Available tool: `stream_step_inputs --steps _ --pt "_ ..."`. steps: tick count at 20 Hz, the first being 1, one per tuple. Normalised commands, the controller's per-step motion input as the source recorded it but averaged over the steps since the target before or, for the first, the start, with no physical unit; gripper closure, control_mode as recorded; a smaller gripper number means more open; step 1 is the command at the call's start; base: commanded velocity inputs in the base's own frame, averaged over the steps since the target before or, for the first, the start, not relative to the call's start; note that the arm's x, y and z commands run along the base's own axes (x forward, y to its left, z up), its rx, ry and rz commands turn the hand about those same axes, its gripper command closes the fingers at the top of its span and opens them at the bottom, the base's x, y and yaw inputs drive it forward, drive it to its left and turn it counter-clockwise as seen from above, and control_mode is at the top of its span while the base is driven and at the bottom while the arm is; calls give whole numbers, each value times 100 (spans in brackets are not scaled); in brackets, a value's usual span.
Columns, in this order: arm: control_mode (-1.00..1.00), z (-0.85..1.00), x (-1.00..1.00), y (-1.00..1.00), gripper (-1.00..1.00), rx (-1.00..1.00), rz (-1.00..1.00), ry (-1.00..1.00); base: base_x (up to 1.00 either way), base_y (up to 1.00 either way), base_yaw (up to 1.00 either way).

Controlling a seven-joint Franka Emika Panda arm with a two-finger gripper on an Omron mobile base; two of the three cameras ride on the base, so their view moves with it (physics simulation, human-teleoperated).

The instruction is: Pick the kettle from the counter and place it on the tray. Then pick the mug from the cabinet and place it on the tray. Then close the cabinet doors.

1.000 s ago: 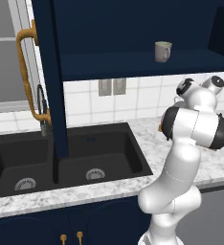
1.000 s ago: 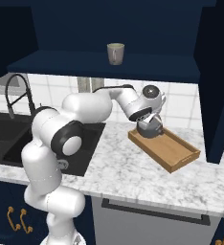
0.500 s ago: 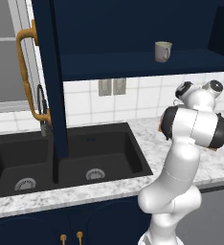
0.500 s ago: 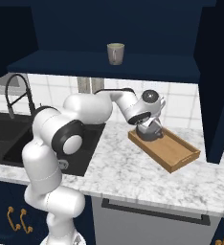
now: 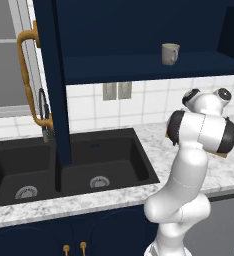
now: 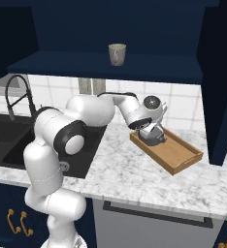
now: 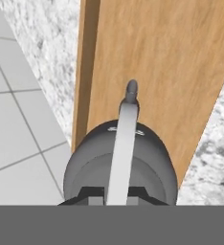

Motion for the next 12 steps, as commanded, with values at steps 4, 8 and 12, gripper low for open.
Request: stream_step_inputs --steps 4,8,12 --pt "-100 -15 2 0 100 0 0 0 0 0 0" --pt "-100 -19 0 0 -100 0 0 0 0 0 0" --pt "-100 -15 0 0 -100 0 0 0 0 0 0"
